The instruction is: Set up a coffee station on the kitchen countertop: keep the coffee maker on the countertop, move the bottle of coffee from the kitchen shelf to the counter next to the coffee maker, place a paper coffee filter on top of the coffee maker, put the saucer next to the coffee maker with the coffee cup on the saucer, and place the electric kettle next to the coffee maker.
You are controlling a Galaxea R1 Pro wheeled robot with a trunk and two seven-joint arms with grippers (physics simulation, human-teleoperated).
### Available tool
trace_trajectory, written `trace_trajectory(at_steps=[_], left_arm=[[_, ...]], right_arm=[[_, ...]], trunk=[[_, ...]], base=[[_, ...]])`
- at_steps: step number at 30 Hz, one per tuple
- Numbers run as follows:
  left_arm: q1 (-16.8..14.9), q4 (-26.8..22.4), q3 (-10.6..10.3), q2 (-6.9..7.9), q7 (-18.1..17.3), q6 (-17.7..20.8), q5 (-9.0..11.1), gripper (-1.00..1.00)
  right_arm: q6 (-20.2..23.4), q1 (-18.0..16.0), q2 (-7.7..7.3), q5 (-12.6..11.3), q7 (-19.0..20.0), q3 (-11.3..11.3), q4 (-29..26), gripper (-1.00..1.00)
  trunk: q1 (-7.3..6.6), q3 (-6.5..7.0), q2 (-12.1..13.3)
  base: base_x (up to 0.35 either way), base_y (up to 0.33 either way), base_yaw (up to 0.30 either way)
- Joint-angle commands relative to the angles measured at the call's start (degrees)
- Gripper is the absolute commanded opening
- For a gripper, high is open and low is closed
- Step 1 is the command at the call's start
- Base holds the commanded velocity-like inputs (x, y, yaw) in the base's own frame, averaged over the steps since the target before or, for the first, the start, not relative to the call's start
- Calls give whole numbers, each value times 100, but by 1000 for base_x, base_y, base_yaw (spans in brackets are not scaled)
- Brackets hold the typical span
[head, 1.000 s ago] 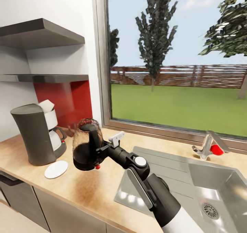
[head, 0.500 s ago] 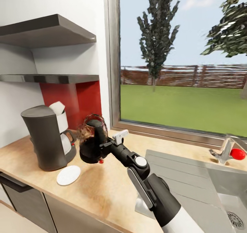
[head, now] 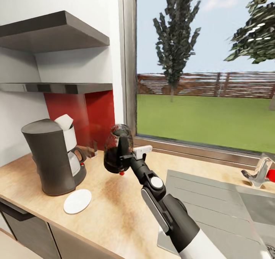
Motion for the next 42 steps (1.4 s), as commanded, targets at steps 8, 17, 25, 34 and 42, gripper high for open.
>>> trace_trajectory(at_steps=[8,17,25,34,42], left_arm=[[4,-12,24,-9,-4,-8,27,100],[9,-12,22,-9,-4,-8,32,100],[11,-12,16,-17,-4,-8,36,100],[13,-10,-2,-21,-4,-6,26,100],[13,-3,-2,-32,-4,-8,22,100]], right_arm=[[8,-9,0,-3,-44,29,484,-100],[17,-9,0,10,-44,46,814,-100],[-125,-8,0,13,-44,47,1068,-100],[-161,-7,0,18,-44,42,1108,-100],[-182,-7,0,302,-52,45,1152,-100]], trunk=[[2,-8,-8],[2,-8,-8],[2,-8,-8],[2,-8,-8],[2,-8,-8]], base=[[0,62,0],[0,231,0],[0,180,0],[0,30,0],[79,69,0]])
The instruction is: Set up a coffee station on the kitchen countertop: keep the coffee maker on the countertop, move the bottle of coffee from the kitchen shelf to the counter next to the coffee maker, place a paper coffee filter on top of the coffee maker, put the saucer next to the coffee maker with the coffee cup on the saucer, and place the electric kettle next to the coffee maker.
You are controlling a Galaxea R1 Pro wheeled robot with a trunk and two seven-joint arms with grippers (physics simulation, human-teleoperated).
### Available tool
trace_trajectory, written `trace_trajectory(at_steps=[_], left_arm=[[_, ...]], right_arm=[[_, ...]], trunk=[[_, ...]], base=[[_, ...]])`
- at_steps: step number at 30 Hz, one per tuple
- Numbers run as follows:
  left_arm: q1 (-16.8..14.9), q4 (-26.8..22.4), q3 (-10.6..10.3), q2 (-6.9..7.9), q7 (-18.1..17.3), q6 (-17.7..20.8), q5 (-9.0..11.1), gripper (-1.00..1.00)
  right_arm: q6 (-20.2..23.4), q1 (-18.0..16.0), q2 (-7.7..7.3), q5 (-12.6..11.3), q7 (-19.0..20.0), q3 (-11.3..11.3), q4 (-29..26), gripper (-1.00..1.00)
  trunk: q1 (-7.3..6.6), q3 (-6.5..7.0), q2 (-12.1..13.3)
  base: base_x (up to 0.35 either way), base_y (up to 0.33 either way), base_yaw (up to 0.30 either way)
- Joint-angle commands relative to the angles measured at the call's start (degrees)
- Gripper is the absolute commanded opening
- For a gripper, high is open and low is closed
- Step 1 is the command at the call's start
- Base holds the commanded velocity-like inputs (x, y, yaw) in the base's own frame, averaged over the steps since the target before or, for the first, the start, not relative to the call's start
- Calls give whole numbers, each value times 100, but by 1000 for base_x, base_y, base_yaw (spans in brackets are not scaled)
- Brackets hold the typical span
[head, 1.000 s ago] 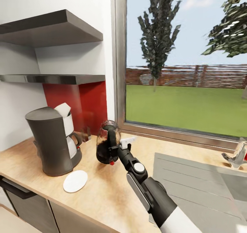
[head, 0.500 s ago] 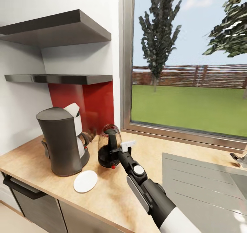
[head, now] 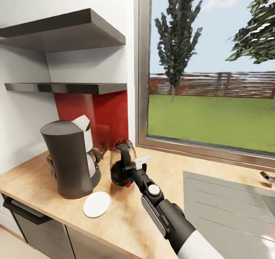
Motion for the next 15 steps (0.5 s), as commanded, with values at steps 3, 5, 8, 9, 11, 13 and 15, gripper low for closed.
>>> trace_trajectory(at_steps=[3,5,8,9,11,13,15], left_arm=[[4,-12,18,11,-4,-8,32,100],[4,-12,18,6,-4,-8,32,100],[4,-12,18,-3,-4,-8,30,100],[4,-12,18,-3,-4,-8,31,100],[4,-12,18,1,-4,-8,32,100],[4,-12,18,4,-4,-8,32,100],[4,-12,18,4,-4,-8,32,100]], right_arm=[[-19,-9,0,208,-40,17,93,-100],[-160,-9,0,229,-40,13,199,-100],[-283,-9,0,245,-40,11,269,-100],[-292,-9,0,247,-40,11,274,-100],[-304,-9,0,248,-34,16,284,-100],[-309,-9,0,248,-32,18,284,-100],[-310,-9,0,249,-32,19,281,-100]], trunk=[[3,-8,-8],[3,-8,-8],[3,-8,-8],[3,-8,-8],[3,-8,-8],[3,-8,-8],[3,-8,-8]], base=[[26,23,0],[5,4,0],[1,0,0],[0,0,0],[0,0,0],[0,0,0],[0,20,0]])
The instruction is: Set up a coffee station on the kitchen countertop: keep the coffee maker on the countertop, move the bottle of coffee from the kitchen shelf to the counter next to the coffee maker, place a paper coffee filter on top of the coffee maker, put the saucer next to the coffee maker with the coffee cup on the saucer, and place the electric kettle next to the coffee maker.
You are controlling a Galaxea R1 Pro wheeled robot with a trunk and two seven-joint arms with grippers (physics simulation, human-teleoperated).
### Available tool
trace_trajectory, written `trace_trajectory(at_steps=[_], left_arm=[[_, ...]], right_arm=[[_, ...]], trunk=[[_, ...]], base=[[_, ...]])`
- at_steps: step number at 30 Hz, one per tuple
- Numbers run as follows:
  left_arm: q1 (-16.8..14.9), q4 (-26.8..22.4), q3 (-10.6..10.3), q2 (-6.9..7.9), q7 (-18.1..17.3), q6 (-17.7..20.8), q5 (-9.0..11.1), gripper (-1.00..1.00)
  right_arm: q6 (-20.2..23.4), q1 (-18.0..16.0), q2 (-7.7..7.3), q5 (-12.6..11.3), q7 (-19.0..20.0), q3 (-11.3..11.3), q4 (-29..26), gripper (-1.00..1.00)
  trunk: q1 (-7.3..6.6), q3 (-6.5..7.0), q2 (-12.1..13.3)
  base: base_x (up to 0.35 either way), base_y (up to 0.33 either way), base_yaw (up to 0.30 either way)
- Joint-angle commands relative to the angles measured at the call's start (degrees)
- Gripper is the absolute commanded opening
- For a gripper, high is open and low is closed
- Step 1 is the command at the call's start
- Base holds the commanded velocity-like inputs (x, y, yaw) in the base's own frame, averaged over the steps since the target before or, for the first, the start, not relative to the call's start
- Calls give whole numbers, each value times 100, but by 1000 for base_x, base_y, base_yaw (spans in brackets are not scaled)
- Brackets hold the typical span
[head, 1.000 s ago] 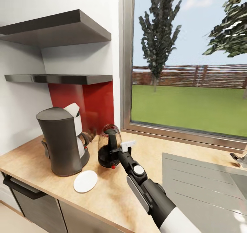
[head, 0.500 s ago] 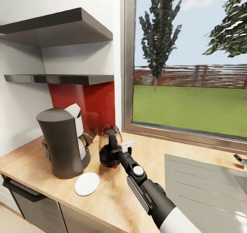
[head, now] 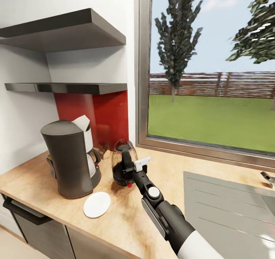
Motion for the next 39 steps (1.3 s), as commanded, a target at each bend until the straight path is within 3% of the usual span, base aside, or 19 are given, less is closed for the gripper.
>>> trace_trajectory(at_steps=[1,17,18,39], left_arm=[[4,-12,19,-1,-4,-8,28,100],[4,-12,19,-13,-4,-8,28,100],[4,-12,19,-15,-4,-8,28,100],[4,-14,19,-11,-4,-8,26,100]], right_arm=[[23,-8,0,-33,-39,17,-9,-100],[25,-8,0,-33,-39,12,-9,-100],[25,-8,0,-33,-39,11,-9,100],[16,-7,0,-38,-40,8,-10,100]], trunk=[[2,-8,-8],[2,-8,-8],[2,-8,-8],[2,-8,-8]], base=[[0,122,0],[0,129,0],[0,2,0],[0,0,0]])
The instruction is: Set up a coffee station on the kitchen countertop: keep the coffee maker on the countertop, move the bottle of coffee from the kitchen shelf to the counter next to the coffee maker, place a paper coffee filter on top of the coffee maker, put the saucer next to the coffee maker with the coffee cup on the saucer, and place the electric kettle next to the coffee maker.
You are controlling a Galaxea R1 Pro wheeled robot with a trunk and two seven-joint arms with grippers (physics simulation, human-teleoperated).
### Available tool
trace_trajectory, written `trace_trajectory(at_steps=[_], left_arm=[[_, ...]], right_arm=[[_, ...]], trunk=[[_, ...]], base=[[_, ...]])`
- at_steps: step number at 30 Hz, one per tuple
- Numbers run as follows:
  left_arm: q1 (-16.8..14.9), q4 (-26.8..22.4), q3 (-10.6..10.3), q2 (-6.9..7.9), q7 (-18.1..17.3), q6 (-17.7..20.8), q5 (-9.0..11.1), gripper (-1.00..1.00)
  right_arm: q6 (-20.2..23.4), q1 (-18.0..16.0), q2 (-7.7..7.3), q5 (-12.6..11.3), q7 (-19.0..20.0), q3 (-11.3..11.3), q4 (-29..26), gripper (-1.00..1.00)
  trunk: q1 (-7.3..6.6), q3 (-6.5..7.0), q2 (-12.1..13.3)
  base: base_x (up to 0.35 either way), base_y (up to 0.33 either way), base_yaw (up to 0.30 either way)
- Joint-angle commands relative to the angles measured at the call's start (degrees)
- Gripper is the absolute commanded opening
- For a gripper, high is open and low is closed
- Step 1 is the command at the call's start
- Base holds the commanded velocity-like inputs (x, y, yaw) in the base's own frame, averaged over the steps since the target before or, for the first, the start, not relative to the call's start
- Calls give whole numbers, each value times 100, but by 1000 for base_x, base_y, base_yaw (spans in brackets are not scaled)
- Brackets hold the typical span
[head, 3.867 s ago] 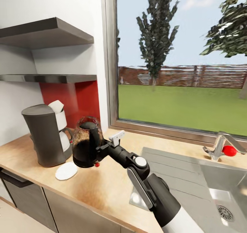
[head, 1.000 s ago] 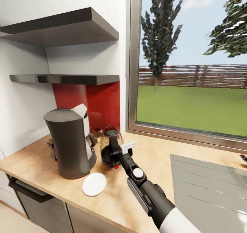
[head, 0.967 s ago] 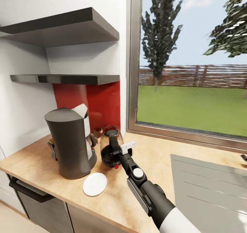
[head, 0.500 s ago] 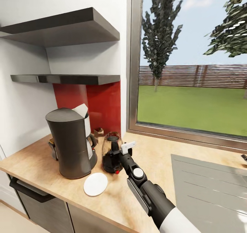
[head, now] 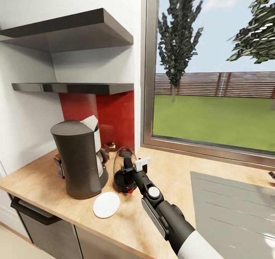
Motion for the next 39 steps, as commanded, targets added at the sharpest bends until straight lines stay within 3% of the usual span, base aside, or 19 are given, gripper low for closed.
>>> trace_trajectory(at_steps=[1,32,39], left_arm=[[4,-12,19,0,-3,-8,28,100],[4,-18,32,-2,-3,-8,34,100],[-12,-134,27,-4,-11,-16,30,100]], right_arm=[[21,-7,0,-36,-40,16,-5,100],[8,-5,0,-33,-41,16,151,100],[-552,-1,0,-38,-47,16,683,100]], trunk=[[2,-9,-8],[2,-9,-8],[2,-9,-8]], base=[[0,0,0],[-99,0,0],[-3,0,0]])
